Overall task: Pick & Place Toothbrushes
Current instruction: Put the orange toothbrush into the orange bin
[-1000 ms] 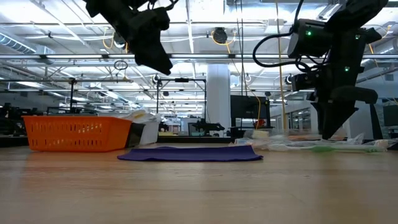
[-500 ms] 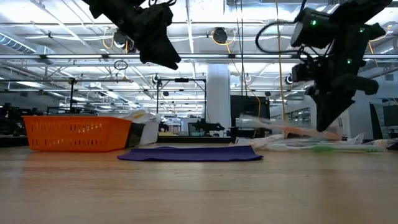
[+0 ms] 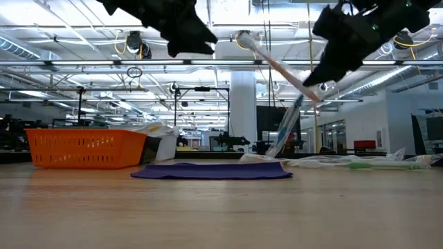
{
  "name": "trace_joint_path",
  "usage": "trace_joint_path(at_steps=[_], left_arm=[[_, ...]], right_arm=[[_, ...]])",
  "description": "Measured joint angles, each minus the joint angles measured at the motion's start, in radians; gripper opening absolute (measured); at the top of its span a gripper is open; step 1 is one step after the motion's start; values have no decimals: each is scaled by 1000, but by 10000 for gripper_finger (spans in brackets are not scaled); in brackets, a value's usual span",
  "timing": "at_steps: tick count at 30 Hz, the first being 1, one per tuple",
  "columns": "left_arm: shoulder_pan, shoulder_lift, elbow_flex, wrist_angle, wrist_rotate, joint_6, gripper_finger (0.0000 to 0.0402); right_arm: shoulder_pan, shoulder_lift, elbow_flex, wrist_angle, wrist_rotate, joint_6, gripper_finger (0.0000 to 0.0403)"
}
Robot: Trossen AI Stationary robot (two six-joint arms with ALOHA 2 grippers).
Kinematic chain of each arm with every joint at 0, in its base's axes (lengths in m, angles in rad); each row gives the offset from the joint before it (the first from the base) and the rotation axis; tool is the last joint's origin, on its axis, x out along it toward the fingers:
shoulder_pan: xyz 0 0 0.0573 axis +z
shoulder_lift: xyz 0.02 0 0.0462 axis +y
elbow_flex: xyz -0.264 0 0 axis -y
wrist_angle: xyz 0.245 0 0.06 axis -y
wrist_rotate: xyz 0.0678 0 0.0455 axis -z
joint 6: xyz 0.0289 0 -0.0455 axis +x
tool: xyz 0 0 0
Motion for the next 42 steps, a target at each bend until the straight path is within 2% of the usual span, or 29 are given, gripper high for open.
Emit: trace_joint_path(at_steps=[10, 20, 29, 36, 42], left_arm=[[-58, 27, 1, 232, -2, 4, 202], [-75, 168, 2, 502, -6, 2, 202], [-82, 279, 1, 664, -2, 3, 200], [-81, 279, 1, 660, 5, 6, 149], [-81, 279, 1, 668, 5, 1, 65]], right_arm=[[41, 34, 0, 261, -2, -18, 0], [62, 52, 0, 287, 10, -26, 0], [66, 50, 0, 272, 28, -29, 0], [66, 50, 0, 263, 28, -33, 0], [66, 50, 0, 253, 24, -33, 0]])
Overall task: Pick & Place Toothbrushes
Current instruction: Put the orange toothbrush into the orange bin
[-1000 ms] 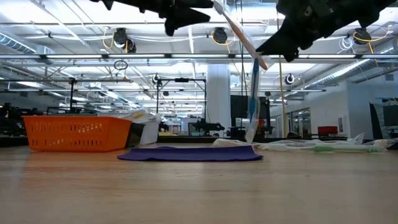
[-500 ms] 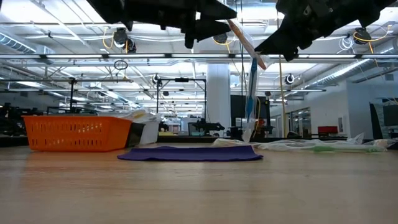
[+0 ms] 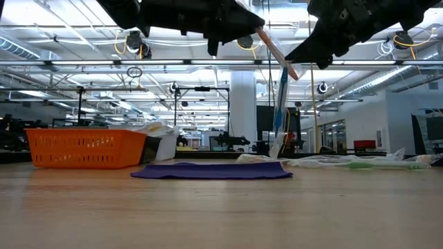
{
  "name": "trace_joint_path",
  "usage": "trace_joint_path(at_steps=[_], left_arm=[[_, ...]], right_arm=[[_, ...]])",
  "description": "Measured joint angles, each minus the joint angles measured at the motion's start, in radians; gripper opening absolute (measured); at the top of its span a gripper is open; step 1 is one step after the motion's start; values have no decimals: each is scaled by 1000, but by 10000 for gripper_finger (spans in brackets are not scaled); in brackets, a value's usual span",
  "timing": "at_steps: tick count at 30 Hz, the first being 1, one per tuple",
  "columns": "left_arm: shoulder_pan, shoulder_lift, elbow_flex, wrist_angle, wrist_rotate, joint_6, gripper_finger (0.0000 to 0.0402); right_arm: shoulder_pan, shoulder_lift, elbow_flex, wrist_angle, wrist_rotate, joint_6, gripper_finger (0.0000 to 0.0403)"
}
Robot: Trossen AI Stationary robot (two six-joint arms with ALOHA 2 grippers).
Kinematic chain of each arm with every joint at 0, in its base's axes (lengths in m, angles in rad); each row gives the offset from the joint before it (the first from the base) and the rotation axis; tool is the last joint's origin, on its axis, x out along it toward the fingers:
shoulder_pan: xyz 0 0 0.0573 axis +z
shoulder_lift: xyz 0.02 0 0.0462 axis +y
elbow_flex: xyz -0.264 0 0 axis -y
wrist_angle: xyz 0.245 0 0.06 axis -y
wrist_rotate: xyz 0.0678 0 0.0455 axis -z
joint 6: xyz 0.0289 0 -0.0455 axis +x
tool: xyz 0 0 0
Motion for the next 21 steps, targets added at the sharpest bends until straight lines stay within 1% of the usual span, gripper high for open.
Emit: trace_joint_path(at_steps=[2, 3, 4, 6, 8, 15, 19, 21], left_arm=[[0, 0, 0, 0, 0, 1, 26], [0, 0, 0, 2, 0, 2, 15], [0, 0, 0, 3, 2, 1, 11], [0, 0, 0, 2, 2, 0, 13], [0, 0, 0, 5, 2, -3, 10], [0, 0, 0, 3, -7, -6, 5], [2, -19, 0, -45, -12, -13, 6], [2, -44, 0, -115, -26, -23, 4]], right_arm=[[0, 0, 0, -5, -1, 0, 0], [0, 0, 0, -10, -1, 0, 0], [0, 0, 0, -18, -2, 4, 1], [0, -1, 1, -37, -9, 6, 6], [0, 0, 0, -60, -27, 6, 19], [-2, 0, 0, -100, -21, 4, 98], [-2, 0, 0, -125, -22, 5, 123], [-2, 0, 0, -142, -22, 8, 129]])
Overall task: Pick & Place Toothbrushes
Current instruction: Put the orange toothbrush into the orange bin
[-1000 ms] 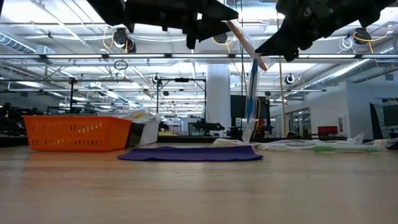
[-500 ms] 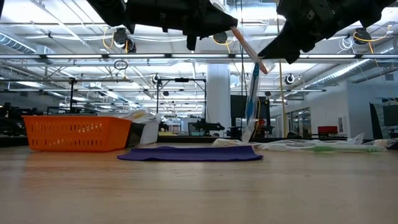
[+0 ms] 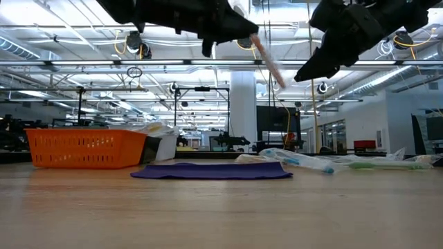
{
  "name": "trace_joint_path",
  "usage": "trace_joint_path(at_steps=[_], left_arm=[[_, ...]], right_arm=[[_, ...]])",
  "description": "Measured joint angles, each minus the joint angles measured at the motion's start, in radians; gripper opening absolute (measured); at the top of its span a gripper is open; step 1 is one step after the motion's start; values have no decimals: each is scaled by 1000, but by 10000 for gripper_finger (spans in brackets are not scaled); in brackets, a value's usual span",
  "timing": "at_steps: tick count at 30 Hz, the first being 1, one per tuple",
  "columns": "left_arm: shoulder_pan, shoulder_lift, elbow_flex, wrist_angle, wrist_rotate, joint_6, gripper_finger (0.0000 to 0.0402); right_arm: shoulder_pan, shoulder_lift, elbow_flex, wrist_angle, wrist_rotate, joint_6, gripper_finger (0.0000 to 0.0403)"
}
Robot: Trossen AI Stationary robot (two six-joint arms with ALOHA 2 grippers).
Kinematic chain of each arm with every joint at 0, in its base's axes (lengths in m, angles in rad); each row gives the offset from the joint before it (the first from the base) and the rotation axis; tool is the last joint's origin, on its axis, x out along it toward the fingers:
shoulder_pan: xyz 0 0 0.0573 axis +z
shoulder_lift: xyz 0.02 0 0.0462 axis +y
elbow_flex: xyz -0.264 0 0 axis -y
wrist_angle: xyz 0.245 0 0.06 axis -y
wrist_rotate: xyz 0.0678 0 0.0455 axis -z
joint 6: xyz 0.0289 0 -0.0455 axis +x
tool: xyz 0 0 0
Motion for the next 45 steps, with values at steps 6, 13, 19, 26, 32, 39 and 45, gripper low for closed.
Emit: trace_joint_path(at_steps=[6, 13, 19, 26, 32, 39, 45], left_arm=[[-1, -112, 0, -262, -46, -32, 6], [-16, -272, 0, -682, -158, -159, 5], [-25, -376, 0, -924, -212, -304, 7], [-25, -447, 0, -1102, -219, -423, 6], [-20, -447, -1, -1267, -219, -496, 5], [0, -442, 0, -1407, -213, -547, 5], [16, -440, 0, -1516, -205, -612, 5]], right_arm=[[0, 0, 0, -28, 0, 0, 124], [0, 0, 0, -29, 0, 0, 120], [0, 0, 0, -29, 0, 0, 119], [0, 0, 0, -35, -1, 0, 117], [0, 0, 0, -43, -3, 0, 116], [0, 0, 0, -44, -3, 0, 116], [0, 0, 0, -44, -3, 0, 116]])
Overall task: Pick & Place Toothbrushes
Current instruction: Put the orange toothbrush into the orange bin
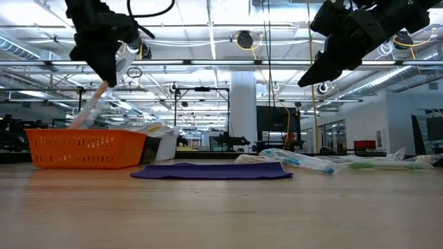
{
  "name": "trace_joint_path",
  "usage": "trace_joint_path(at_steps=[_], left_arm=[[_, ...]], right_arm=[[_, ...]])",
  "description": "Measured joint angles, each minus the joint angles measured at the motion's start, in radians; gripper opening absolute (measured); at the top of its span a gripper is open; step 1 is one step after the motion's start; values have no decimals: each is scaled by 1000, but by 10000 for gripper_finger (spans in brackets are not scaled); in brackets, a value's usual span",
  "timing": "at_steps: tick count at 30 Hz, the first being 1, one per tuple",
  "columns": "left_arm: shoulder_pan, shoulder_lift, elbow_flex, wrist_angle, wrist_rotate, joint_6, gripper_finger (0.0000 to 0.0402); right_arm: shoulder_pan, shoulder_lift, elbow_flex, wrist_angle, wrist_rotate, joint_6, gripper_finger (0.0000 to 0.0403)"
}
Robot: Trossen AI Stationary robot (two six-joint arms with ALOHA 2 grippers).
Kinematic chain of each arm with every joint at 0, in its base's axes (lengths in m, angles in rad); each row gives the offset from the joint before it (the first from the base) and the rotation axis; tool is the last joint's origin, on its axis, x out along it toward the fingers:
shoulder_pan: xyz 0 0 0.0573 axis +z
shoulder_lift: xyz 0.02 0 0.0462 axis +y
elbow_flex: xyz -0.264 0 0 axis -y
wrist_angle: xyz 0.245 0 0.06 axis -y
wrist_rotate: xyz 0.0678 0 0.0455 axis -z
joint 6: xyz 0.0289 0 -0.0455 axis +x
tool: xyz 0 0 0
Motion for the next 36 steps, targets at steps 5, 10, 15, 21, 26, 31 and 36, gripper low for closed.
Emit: trace_joint_path(at_steps=[5, 10, 15, 21, 26, 31, 36], left_arm=[[0, 4, 0, -30, 16, -25, 4], [0, 53, 0, -41, 24, -31, 3], [8, 123, 3, -59, 58, -18, 3], [23, 176, 28, -63, 89, 1, 4], [24, 219, 48, -64, 96, 22, 5], [24, 250, 57, -66, 97, 32, 6], [24, 251, 57, -65, 99, 38, 18]], right_arm=[[0, 0, 0, 1, 1, 0, 116], [0, 0, 0, 1, 3, -2, 116], [0, 0, 0, -1, 3, -3, 116], [0, 0, -2, -5, 3, -3, 116], [0, 0, -35, 1, 4, -1, 116], [0, 0, -95, 106, 4, -1, 115], [0, 0, -113, 173, 4, -7, 114]])
